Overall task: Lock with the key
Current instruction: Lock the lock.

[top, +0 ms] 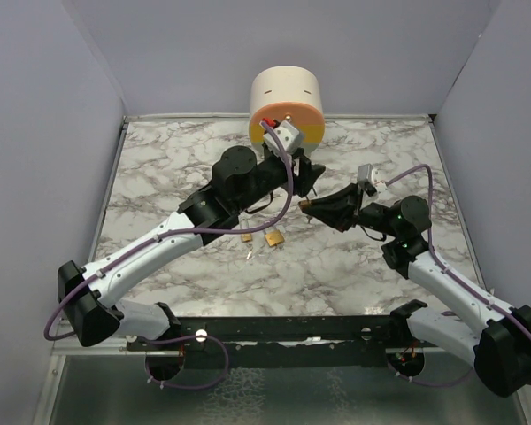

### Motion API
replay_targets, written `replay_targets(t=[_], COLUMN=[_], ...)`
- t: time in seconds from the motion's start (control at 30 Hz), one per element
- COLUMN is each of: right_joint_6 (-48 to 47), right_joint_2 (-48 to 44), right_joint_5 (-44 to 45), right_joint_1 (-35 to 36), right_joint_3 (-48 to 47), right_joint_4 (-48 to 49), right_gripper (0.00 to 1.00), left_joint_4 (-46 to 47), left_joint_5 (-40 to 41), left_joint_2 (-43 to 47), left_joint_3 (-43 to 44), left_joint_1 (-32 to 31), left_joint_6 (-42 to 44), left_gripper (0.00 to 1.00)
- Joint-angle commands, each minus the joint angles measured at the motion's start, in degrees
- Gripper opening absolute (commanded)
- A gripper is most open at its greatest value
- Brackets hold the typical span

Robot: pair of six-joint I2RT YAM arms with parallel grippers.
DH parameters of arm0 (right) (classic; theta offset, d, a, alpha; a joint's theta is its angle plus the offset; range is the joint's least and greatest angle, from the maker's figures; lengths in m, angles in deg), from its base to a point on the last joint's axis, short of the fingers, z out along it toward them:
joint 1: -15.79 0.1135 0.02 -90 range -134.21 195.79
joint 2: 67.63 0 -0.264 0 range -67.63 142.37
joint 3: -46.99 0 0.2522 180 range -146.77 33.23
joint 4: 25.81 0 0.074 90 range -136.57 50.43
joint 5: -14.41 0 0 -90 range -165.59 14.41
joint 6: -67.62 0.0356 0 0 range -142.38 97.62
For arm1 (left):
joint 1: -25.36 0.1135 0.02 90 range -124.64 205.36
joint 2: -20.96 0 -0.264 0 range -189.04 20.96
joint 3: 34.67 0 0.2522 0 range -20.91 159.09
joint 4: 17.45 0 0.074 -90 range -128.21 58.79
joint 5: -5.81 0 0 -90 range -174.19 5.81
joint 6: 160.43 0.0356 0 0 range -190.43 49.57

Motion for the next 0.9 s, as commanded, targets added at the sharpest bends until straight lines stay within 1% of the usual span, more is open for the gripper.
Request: replay_targets(t=[0.0,0.07,0.17,0.2,0.23,0.3,0.37,0.43,0.47,0.5,0.53,0.57,0.7,0.83,0.87], right_joint_6=[-1.1,-1.09,-0.94,-0.85,-0.69,-0.47,-0.2,-0.2,-0.2,-0.3,-0.38,-0.31,-0.25,-0.14,-0.14], right_joint_2=[-0.59,-1.01,-1.35,-1.31,-1.35,-1.32,-1.39,-1.64,-1.7,-1.71,-1.74,-1.86,-1.95,-2.63,-2.92], right_joint_5=[1.7,1.75,1.63,1.47,1.22,0.71,0.44,0.69,0.94,1.23,1.38,1.55,1.23,0.27,0.2], right_joint_1=[0.47,0.46,0.47,0.47,0.47,0.43,0.45,0.43,0.47,0.47,0.42,0.47,0.47,0.48,0.5], right_joint_3=[-2.1,-2.11,-2.21,-2.21,-2.31,-2.41,-2.42,-2.3,-2.33,-2.26,-2.24,-2.23,-2.15,-1.35,-1.05], right_joint_4=[-0.05,-0.14,-0.12,-0.12,-0.07,0.0,0.19,0.26,0.25,0.2,0.15,0.12,0.28,2.04,2.31], right_gripper=[0.02,0.02,0.02,0.02,0.02,0.02,0.02,0.02,0.02,0.02,0.02,0.02,0.02,0.02,0.02], left_joint_4=[-3.99,-5.3,-6.5,-6.83,-7.18,-7.08,-6.16,-4.86,-4.29,-3.64,-2.93,-2.23,1.15,4.83,5.01], left_joint_5=[11.4,12.97,15.39,16.75,18.6,22.16,24.52,25.06,25.17,25.17,25.37,25.39,24.36,19.05,18.35], left_joint_2=[-2.36,-2.81,-2.33,-1.86,-1.35,0.37,2.33,5.01,6.18,7.24,8.2,9.1,12.39,14.72,15.12], left_joint_3=[3.87,3.92,3.11,2.84,2.57,1.61,0.07,-1.9,-3.19,-4.13,-4.98,-5.79,-9.01,-12.44,-13.06], left_joint_1=[-2.22,-2.74,-2.97,-2.98,-2.98,-2.98,-2.98,-2.98,-3.03,-2.99,-3.03,-2.99,-2.98,-3.01,-2.99], left_joint_6=[2.67,3.27,3.73,4.13,4.7,6.47,8.24,9.48,9.52,9.65,9.57,9.49,9.99,12.62,12.89], left_gripper=[0.6,0.5,0.25,0.19,0.16,0.13,0.12,0.12,0.14,0.25,0.34,0.39,0.39,0.31,0.31])
